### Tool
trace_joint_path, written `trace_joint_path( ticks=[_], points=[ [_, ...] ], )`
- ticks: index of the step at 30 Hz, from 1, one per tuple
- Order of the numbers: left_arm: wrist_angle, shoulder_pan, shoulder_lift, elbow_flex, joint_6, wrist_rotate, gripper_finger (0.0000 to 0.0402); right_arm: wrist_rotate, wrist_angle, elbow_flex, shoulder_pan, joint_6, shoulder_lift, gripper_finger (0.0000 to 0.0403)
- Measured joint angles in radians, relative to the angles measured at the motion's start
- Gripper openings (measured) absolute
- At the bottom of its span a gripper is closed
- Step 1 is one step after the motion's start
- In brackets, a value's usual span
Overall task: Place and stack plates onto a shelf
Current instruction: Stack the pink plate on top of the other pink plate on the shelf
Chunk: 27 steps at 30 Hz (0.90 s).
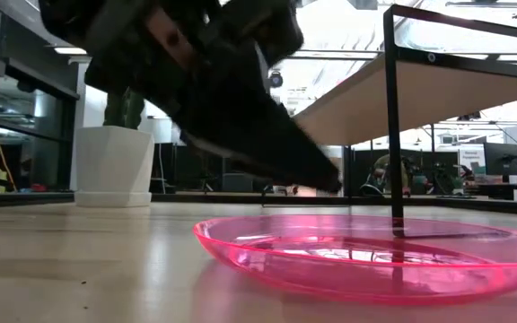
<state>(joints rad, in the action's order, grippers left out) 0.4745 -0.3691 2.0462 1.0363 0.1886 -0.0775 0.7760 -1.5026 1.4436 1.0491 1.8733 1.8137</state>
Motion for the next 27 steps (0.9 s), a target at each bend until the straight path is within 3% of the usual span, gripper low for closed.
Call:
trace_joint_path(
  ticks=[4, 9, 18, 27],
  points=[
    [-0.117, 0.003, 0.01, 0.034, -0.009, 0.006, 0.0093, -0.008, 0.029, -0.03, -0.012, 0.012, 0.0, 0.0],
    [-0.222, 0.016, 0.011, 0.036, -0.01, -0.002, 0.0012, -0.017, 0.048, -0.033, -0.013, 0.009, 0.0, 0.0],
    [-0.248, 0.029, 0.01, 0.037, -0.103, -0.047, 0.0001, -0.017, 0.051, -0.033, -0.01, 0.004, 0.0, 0.0],
    [-0.395, 0.034, -0.008, 0.041, -0.105, -0.044, 0.0, -0.016, 0.068, -0.032, -0.011, 0.004, 0.0, 0.0]
  ],
)
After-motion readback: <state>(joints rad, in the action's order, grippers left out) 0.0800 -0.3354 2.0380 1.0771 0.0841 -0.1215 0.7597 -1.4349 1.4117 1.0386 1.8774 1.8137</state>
